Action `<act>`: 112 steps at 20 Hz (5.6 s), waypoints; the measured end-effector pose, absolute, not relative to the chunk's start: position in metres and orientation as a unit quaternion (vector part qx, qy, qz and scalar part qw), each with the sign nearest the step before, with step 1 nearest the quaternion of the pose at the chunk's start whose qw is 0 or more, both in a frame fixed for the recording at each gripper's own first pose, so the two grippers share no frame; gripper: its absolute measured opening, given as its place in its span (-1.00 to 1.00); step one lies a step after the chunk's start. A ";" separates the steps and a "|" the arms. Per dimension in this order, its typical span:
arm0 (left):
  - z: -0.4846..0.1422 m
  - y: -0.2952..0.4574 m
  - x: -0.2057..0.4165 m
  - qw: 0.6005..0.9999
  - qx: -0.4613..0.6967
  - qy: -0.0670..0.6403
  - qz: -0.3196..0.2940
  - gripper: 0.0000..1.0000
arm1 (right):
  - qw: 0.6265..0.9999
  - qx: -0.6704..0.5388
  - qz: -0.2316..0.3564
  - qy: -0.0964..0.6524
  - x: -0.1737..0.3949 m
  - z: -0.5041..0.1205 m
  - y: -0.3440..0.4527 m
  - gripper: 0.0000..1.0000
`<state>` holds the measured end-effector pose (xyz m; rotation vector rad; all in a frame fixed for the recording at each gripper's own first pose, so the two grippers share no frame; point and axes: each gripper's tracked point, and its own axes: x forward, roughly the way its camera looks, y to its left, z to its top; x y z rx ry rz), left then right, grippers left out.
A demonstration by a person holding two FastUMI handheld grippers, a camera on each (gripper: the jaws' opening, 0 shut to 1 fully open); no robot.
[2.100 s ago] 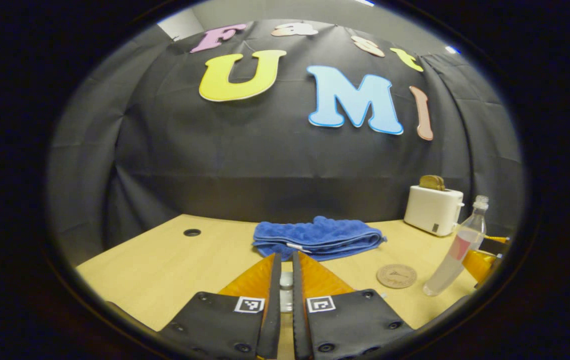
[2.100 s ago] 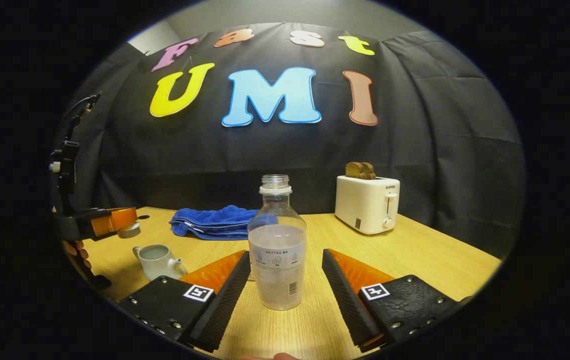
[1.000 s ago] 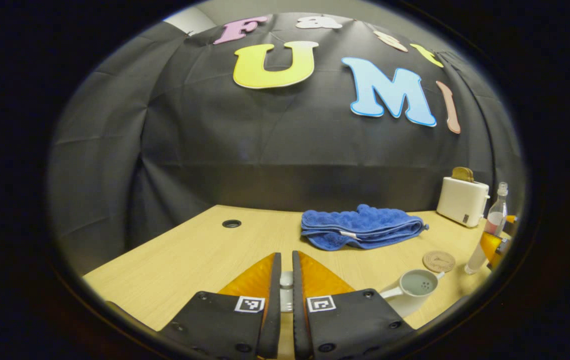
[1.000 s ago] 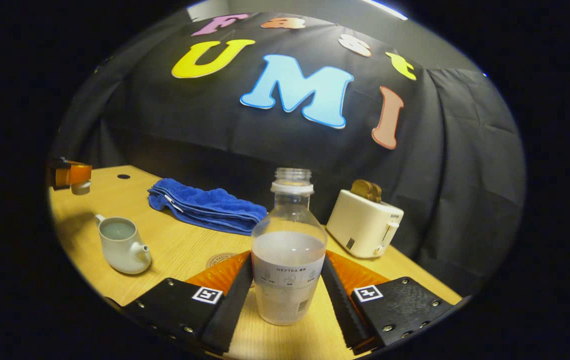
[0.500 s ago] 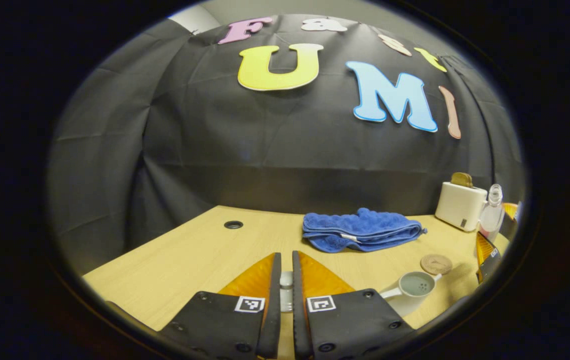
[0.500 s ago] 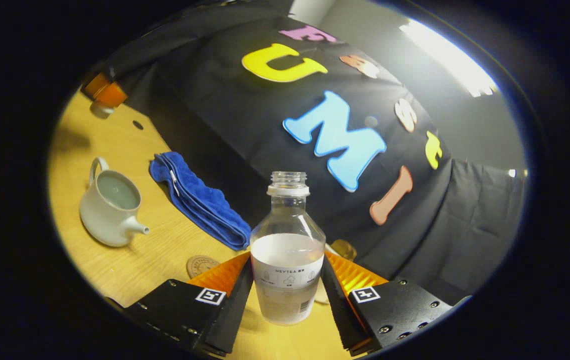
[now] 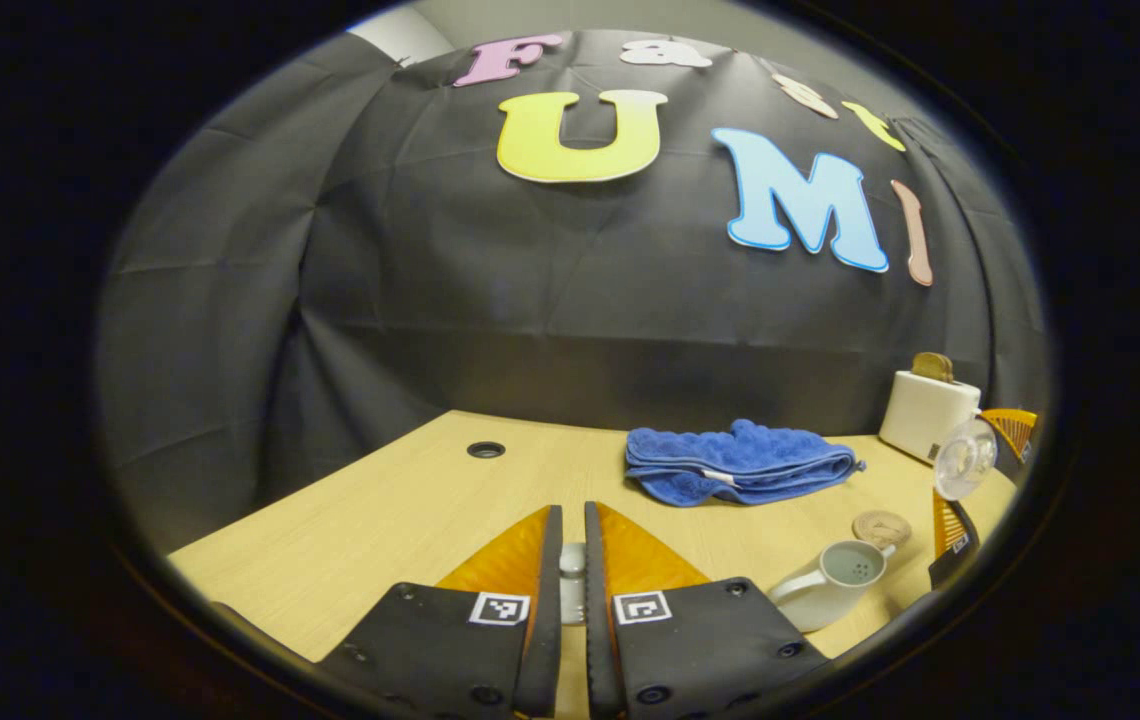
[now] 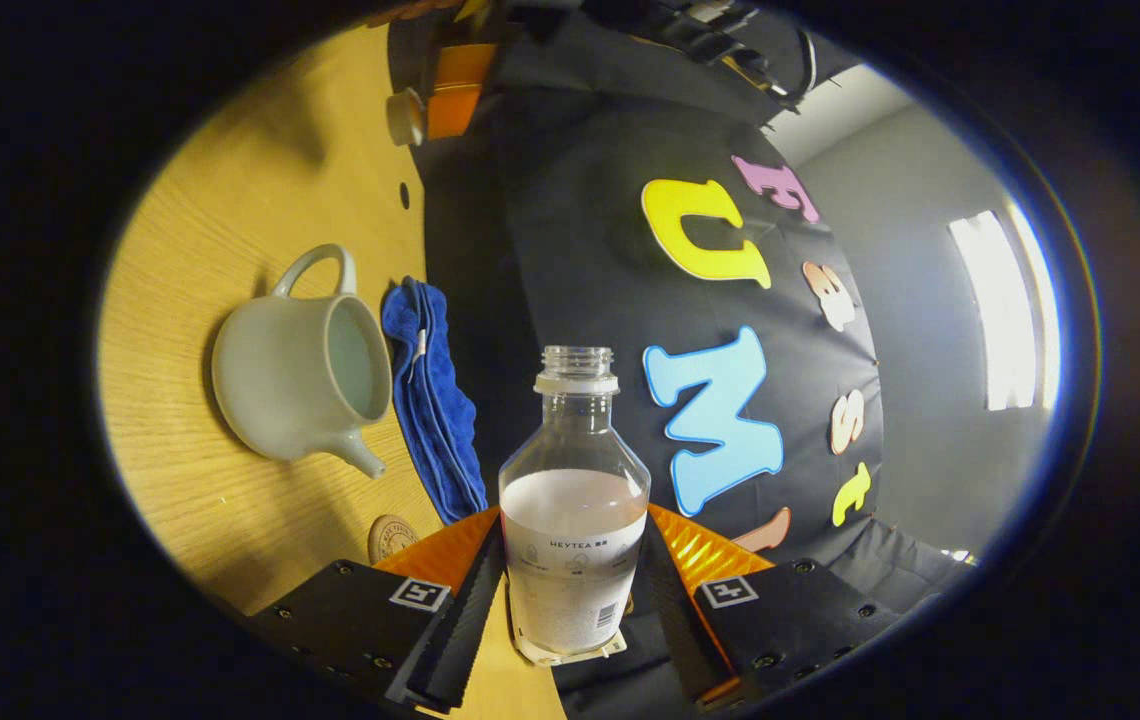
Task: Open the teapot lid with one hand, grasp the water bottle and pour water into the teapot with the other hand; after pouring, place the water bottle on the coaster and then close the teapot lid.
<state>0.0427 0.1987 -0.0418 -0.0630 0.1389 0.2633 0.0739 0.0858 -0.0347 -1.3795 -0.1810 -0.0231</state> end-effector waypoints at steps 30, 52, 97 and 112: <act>-0.046 0.211 0.037 0.987 -0.046 0.078 0.130 -0.65 | 0.594 -0.794 0.009 -0.131 0.097 0.002 0.088 0.51; -0.050 0.209 0.038 0.987 -0.042 0.090 0.126 -0.65 | 0.551 -0.821 -0.005 -0.152 0.095 0.018 0.084 0.51; -0.052 0.200 0.036 0.988 -0.037 0.098 0.115 -0.64 | 0.475 -0.859 -0.019 -0.189 0.094 0.024 0.083 0.51; -0.050 0.198 0.036 0.988 -0.038 0.096 0.111 -0.65 | 0.439 -0.877 -0.013 -0.195 0.089 0.024 0.092 0.52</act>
